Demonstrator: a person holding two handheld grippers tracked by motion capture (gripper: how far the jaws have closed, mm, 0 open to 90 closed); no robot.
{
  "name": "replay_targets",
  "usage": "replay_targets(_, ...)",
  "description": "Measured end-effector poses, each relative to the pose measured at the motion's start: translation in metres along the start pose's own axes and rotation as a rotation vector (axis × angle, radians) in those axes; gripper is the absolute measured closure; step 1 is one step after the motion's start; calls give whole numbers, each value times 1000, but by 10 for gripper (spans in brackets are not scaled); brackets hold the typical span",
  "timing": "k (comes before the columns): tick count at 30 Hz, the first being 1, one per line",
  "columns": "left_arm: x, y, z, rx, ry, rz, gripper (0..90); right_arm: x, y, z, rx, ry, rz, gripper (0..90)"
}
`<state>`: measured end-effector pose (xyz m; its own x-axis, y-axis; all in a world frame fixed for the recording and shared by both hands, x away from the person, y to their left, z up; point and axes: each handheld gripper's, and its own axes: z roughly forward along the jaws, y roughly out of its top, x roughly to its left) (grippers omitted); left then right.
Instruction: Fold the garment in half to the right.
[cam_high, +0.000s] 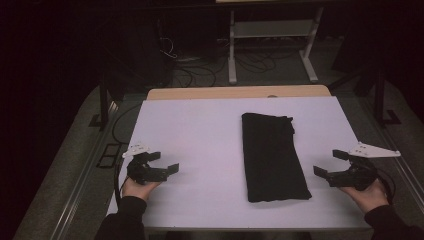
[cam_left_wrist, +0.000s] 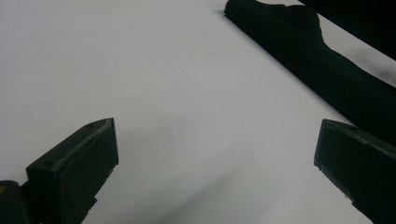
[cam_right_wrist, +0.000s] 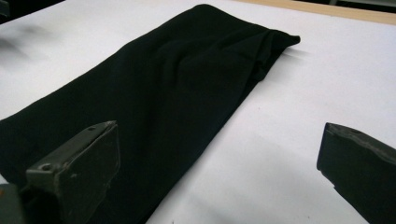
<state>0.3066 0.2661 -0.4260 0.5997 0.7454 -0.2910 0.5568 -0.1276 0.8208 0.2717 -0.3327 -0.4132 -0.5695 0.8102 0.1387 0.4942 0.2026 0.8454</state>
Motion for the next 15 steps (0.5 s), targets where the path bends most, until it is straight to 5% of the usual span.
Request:
replay_targets(6, 10, -3, -17, -76, 44, -16, 0, 0, -10, -7, -13, -8, 10, 0)
replay_targets(15, 17, -5, -29, -102, 80, -26, 0, -3, -18, -11, -14, -13, 41, 0)
